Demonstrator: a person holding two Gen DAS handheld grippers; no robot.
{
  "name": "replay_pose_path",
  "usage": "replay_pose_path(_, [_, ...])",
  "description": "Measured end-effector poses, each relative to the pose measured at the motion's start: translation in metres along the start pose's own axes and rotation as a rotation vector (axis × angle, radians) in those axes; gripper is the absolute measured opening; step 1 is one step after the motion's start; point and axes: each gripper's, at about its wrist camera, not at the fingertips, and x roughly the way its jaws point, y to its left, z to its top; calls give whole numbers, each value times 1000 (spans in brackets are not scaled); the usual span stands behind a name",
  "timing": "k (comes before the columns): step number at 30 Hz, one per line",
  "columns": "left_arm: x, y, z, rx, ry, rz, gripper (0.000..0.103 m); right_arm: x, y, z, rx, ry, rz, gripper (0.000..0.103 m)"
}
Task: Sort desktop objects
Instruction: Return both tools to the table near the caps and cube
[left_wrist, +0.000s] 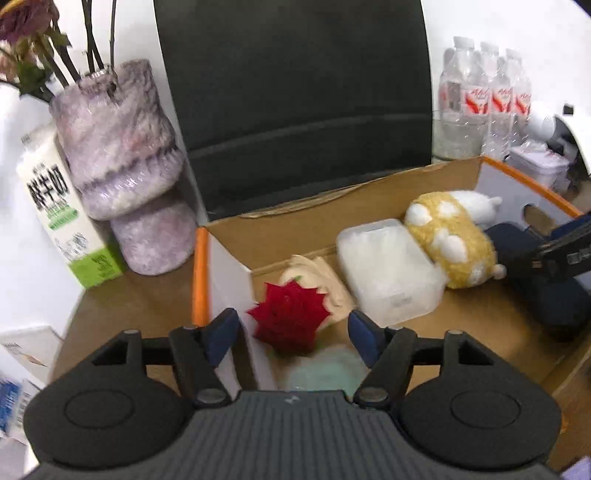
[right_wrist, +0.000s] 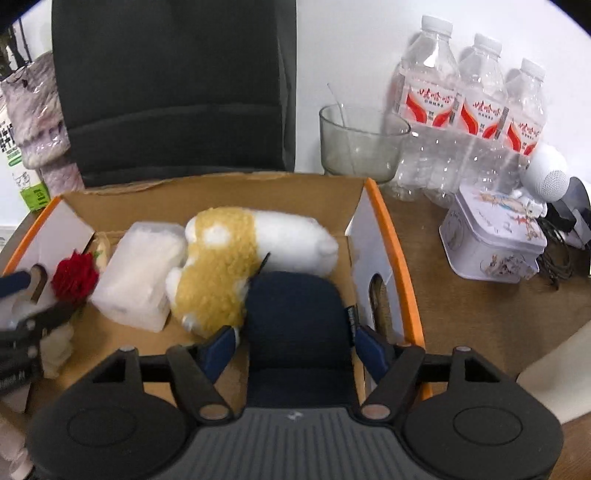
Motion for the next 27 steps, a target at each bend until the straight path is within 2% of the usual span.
replay_pose_path(2, [-7, 2, 3, -10, -14, -21, 79, -5, -3, -1, 24, 16, 26, 71])
replay_pose_path(5, [-32, 2, 8, -46, -67, -16, 84, -16, -17, 0, 74, 11, 63, 71])
replay_pose_path(8, [-66, 2, 14, -69, -92, 10, 85, -48, -29, 2, 122, -52, 96, 72])
replay_pose_path(10, [-101, -1, 11, -111, -137, 26, 94, -75, -33, -4, 139, -103, 131, 77])
replay_pose_path(11, [-116, -1, 7, -145, -162, 16, 102, -92, -33, -12, 142, -136, 151, 83])
replay_pose_path(12, [-134, -2, -1, -183, -187, -6, 103, -104, -33, -20, 141, -162, 164, 86])
replay_pose_path(13, [-154, -4, -13, -219, -218, -37, 103, -119, -31, -35, 136, -195, 175, 86])
replay_pose_path(16, [-198, -16, -53, -242, -274, -89, 103, -150, -23, -81, 91, -267, 190, 90])
replay_pose_path(19, [-228, -34, -103, -262, -282, -116, 103, -169, -12, -138, 48, -309, 147, 91])
replay_pose_path(24, [-246, -65, -183, -229, -193, -159, 103, -180, 1, -222, -36, -318, 162, 91])
replay_pose_path(27, [-246, -76, -221, -184, -107, -173, 103, -179, 7, -263, -24, -337, 154, 91])
